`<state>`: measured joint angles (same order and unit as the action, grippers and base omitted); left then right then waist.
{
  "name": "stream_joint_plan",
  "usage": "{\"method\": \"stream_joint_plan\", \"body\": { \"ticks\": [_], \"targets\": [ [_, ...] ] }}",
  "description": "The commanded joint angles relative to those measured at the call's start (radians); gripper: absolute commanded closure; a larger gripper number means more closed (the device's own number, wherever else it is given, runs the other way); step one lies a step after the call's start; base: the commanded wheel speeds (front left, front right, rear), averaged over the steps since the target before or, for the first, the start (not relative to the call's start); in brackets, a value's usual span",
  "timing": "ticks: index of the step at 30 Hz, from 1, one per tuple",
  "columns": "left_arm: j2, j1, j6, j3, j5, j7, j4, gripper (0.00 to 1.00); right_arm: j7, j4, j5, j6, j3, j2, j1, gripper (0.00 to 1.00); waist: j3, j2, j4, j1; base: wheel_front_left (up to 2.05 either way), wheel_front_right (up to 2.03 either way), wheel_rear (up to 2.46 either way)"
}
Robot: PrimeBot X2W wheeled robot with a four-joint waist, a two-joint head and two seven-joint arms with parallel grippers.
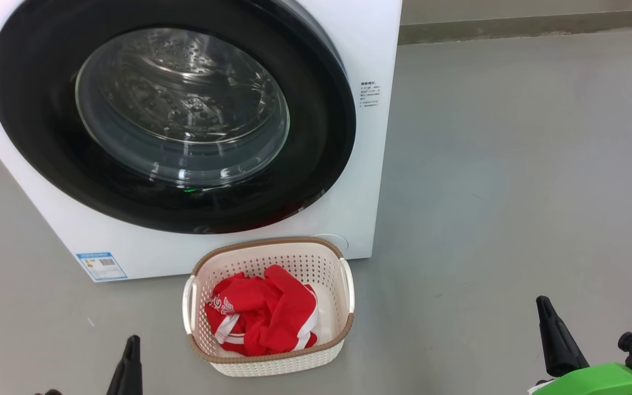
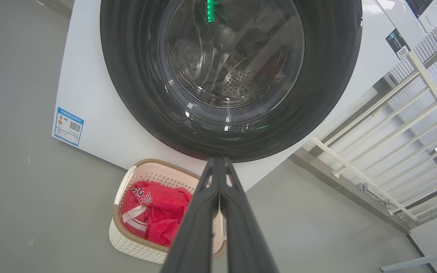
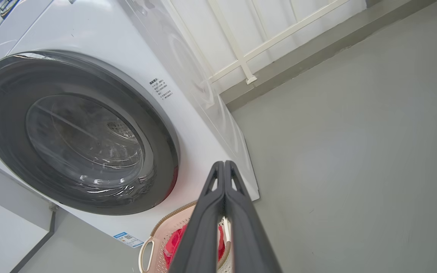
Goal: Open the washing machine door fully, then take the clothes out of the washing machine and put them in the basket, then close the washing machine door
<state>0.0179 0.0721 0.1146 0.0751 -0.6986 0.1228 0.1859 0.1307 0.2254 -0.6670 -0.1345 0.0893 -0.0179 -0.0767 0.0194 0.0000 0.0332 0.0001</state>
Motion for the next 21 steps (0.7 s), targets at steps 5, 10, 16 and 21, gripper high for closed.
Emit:
{"method": "stream_joint_plan", "body": {
  "ticks": [5, 10, 16, 21],
  "targets": [
    [0.016, -0.058, 0.006, 0.017, -0.09, -0.023, -0.014, 1.0, -0.021, -0.018, -0.096, 0.001, 0.001, -0.018, 0.057, 1.0, -0.002, 0.0, -0.003, -0.0001, 0.0, 0.0, 0.0],
    [0.017, -0.064, 0.007, 0.018, -0.135, -0.034, -0.01, 1.0, -0.033, -0.016, -0.142, 0.002, 0.002, -0.019, 0.064, 1.0, -0.003, 0.0, -0.005, -0.0001, 0.0, 0.0, 0.0],
    [0.018, -0.074, 0.008, 0.02, -0.201, -0.052, -0.004, 1.0, -0.051, -0.013, -0.21, 0.002, 0.003, -0.02, 0.074, 1.0, -0.005, 0.0, -0.007, -0.0001, 0.0, 0.0, 0.0],
    [0.019, -0.082, 0.008, 0.021, -0.256, -0.066, 0.001, 1.0, -0.065, -0.011, -0.268, 0.002, 0.005, -0.022, 0.083, 1.0, -0.006, 0.0, -0.009, -0.0001, 0.0, 0.0, 0.0]
  ]
}}
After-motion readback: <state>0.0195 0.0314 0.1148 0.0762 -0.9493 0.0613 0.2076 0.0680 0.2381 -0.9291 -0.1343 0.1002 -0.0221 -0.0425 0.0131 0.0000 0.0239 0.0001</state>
